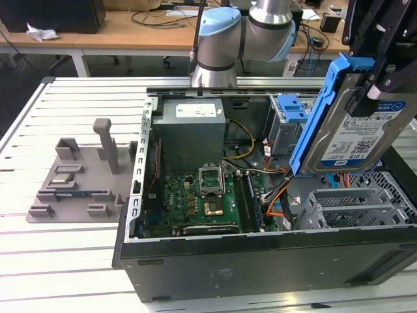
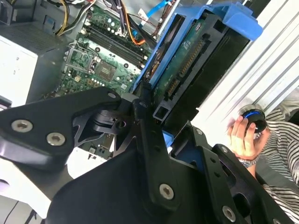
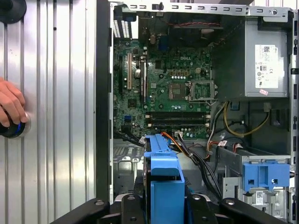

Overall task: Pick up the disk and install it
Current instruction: 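Pick up the disk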

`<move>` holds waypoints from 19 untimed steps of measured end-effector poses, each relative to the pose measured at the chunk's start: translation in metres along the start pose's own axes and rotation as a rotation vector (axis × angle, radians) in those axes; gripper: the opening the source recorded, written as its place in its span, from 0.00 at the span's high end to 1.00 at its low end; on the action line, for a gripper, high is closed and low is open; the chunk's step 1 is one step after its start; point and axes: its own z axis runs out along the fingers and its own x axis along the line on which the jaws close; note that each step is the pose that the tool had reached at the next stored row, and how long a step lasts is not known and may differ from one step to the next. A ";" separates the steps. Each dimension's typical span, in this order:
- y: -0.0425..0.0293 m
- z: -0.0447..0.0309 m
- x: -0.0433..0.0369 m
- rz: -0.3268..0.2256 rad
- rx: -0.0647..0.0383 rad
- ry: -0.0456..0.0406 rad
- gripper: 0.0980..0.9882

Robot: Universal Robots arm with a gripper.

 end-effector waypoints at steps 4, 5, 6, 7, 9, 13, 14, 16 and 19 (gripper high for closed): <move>-0.0030 0.0011 0.0020 0.000 0.000 -0.0001 0.70; -0.0040 0.0012 0.0021 0.000 0.000 0.0002 0.70; -0.0048 0.0013 0.0021 0.000 0.000 0.0002 0.70; -0.0059 0.0014 0.0022 0.000 0.000 0.0001 0.70; -0.0074 0.0013 0.0022 0.000 0.000 0.0002 0.70; -0.0142 0.0013 0.0022 0.000 0.000 0.0001 0.70; -0.0157 0.0013 0.0022 0.000 0.000 0.0001 0.70; -0.0178 0.0012 0.0022 0.000 0.000 0.0002 0.70; -0.0205 0.0012 0.0022 0.000 0.000 0.0002 0.70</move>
